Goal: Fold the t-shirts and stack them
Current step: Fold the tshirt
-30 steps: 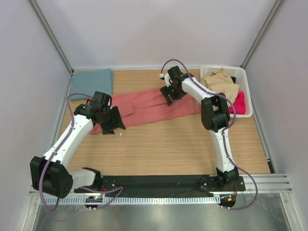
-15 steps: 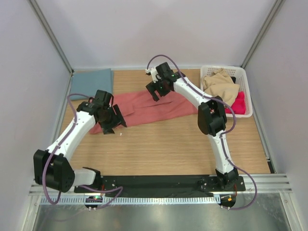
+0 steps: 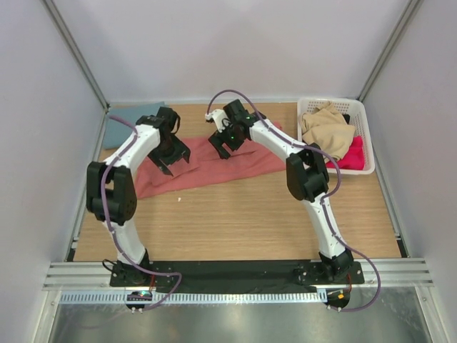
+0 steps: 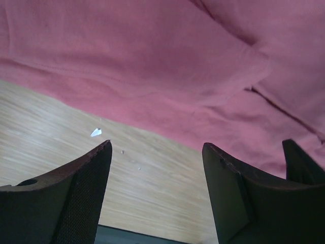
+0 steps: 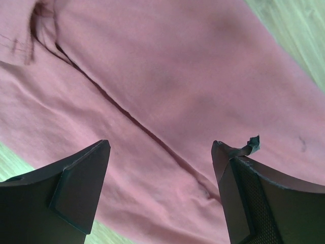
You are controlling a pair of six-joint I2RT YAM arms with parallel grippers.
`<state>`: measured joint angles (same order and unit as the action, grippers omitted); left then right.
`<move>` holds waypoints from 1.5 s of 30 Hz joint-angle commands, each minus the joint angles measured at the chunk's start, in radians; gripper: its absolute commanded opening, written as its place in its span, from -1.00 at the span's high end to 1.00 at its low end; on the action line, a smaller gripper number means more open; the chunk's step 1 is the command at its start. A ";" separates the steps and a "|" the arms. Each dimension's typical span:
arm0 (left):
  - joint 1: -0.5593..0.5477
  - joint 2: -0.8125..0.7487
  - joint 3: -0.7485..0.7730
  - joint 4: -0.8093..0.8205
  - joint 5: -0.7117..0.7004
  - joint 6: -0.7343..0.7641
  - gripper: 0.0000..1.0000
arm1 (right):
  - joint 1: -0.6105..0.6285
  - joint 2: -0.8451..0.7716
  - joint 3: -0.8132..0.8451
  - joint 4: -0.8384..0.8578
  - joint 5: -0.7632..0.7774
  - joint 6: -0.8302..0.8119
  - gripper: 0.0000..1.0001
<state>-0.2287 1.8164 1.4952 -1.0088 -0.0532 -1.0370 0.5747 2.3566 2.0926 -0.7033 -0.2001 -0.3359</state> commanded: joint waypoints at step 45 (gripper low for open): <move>-0.170 0.371 0.118 -0.016 -0.117 0.221 -0.46 | 0.165 -0.502 -1.004 0.203 -0.025 0.745 -0.62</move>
<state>-0.3153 2.1178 1.6203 -1.0660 -0.1730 -0.8700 0.7311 1.9068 1.2633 -0.4786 -0.1917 0.1726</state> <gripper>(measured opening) 0.725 0.807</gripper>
